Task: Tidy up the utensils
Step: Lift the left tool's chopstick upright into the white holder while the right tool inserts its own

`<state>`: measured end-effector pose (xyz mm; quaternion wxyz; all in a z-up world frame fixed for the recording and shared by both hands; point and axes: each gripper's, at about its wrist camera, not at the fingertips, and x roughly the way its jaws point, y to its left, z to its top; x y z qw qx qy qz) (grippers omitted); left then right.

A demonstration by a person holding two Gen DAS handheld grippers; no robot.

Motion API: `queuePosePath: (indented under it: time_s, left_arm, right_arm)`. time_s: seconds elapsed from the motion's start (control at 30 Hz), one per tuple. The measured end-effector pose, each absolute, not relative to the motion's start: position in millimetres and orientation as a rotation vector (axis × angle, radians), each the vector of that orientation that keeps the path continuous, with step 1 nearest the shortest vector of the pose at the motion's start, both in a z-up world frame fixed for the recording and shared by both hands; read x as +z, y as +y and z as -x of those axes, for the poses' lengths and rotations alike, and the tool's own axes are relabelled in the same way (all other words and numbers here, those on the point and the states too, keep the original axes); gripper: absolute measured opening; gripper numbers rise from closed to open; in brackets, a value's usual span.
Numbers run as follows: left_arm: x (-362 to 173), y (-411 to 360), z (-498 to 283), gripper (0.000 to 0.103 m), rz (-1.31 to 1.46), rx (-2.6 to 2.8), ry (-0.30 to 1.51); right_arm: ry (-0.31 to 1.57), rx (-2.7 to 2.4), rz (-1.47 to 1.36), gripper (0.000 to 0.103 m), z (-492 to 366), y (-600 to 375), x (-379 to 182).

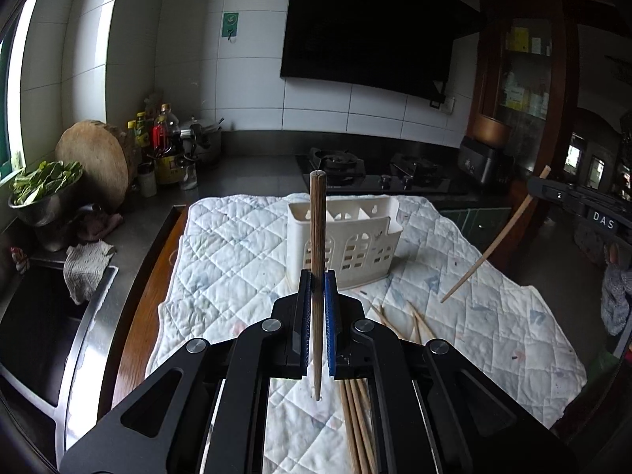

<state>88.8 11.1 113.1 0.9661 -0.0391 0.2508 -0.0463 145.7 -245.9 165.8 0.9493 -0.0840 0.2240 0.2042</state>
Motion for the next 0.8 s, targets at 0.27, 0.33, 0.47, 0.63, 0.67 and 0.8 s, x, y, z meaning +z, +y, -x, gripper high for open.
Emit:
queuePosePath:
  time_s: [0.27,0.33,0.47,0.63,0.67,0.8]
  left_arm:
    - [162.3,15.4,-123.5,0.005,0.128,-0.102,0.375]
    - [173.4,20.2,-132.8,0.005,0.159,-0.105,0.331]
    - [190.8,26.2,-154.7,0.005,0.194,-0.085,0.250]
    - [192.3,34.0,-183.4,0.005,0.269,-0.066,0.198]
    - [190.3,35.7,-189.5,0.005,0.283,-0.061,0.192]
    - [179.6,34.5,-211.0,0.005,0.284,-0.030,0.201]
  right_arm:
    - [0.384,0.391,0.163,0.007,-182.1,-224.4,195.8]
    - [0.363,0.387,0.160,0.007,-192.3,-219.9,203.1]
    - [0.331,0.380,0.160,0.007,-212.2,-210.0,210.8]
    - [0.337,0.383,0.154,0.007,-236.7,-199.5,205.0]
    - [0.342,0.383,0.155,0.007,-241.2,-197.7,202.1]
    - [0.381,0.389,0.170,0.007,-256.8,-191.1,187.2]
